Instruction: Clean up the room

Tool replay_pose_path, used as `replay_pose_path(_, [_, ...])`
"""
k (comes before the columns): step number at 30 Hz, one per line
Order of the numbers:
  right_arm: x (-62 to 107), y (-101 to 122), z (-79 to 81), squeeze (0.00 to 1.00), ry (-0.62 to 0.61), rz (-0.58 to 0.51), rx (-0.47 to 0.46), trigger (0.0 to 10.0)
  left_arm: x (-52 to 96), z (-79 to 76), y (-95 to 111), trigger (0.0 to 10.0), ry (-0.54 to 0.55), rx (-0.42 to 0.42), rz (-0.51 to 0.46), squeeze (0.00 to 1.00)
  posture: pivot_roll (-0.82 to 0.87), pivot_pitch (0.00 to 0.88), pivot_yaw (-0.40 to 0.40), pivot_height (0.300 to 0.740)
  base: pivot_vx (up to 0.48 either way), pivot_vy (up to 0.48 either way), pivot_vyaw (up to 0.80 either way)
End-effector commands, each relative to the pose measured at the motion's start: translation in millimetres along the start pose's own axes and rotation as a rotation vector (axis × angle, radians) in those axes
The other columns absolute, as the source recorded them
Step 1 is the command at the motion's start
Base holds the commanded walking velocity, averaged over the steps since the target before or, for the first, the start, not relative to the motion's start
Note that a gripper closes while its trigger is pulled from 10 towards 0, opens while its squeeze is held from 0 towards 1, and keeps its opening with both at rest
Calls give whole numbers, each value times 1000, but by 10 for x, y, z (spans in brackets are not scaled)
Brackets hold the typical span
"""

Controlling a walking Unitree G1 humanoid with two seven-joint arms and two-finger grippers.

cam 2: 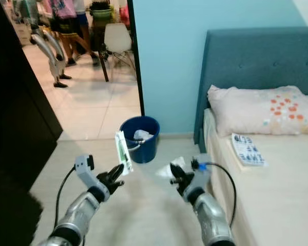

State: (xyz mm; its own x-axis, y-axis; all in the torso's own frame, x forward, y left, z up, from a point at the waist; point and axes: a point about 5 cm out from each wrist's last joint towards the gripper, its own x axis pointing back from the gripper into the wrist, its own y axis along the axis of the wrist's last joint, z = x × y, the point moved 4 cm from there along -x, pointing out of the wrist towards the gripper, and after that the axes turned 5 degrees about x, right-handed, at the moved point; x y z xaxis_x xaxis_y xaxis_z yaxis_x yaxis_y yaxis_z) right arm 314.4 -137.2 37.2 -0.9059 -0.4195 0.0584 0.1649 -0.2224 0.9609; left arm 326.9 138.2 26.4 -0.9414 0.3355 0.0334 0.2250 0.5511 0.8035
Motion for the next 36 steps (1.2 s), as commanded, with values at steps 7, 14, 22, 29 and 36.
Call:
replay_pose_path(7, [218,-3,45,0,-8,6,61,10000,397,-42,27,10000,2,-76,-29,0,-59,74,-24,740,358,0,0])
replay_pose_path(14, [286,-69,47,0,-26,50,87,10000,576,-78,-68,10000,39,-73,-3,0,-41,94,-35,740,356,0,0])
replay_pose_path(22, [208,11,42,0,-44,39,93,10000,366,-138,96,10000,33,-70,-24,0,-52,88,-28,740,355,0,0])
replay_pose_path(29, [190,19,-38,0,-81,47,103,10000,286,-181,139,10000,9,-80,-10,0,-54,89,-18,740,359,0,0])
replay_pose_path(36, [119,41,-45,0,-86,46,103,10000,224,-188,127,10000,-7,-83,7,0,-57,94,-14,740,359,0,0])
